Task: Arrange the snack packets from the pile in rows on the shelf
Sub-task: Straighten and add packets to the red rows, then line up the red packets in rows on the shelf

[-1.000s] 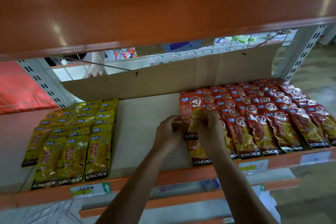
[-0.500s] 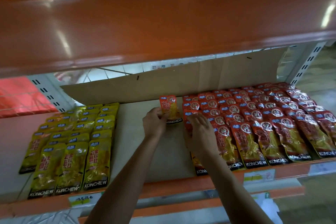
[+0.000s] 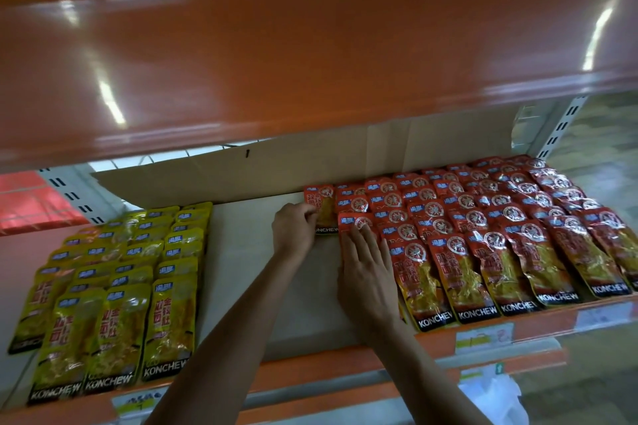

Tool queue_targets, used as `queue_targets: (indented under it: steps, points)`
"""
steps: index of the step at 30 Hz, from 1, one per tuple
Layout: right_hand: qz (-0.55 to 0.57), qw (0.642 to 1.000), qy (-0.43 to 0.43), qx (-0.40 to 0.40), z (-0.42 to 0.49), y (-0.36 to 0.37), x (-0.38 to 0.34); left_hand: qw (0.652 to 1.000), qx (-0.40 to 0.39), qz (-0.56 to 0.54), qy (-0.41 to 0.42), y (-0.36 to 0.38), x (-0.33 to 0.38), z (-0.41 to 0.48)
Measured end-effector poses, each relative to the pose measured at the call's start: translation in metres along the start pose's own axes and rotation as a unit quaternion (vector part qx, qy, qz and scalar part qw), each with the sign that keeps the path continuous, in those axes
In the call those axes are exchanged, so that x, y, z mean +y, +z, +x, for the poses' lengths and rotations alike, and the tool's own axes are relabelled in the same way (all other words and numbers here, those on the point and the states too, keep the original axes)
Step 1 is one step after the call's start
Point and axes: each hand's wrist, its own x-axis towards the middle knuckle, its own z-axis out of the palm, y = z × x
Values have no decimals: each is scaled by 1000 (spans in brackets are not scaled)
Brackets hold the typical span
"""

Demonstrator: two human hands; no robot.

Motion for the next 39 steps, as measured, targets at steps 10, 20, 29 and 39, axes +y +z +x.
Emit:
queue_targets:
  steps: [10, 20, 29, 39]
  points:
    - [-11, 999, -23, 22, -2, 2, 6, 998, -11, 59, 10, 0, 7, -12]
    - [53, 998, -36, 14, -3, -6, 6, 998, -1, 62, 24, -8, 13, -39]
    - [137, 988, -76, -16, -16, -2, -53, 993, 40, 79, 73, -53, -22, -82]
    - [154, 978, -134, -47, -45, 5, -199, 980, 115, 148, 67, -172, -125, -144]
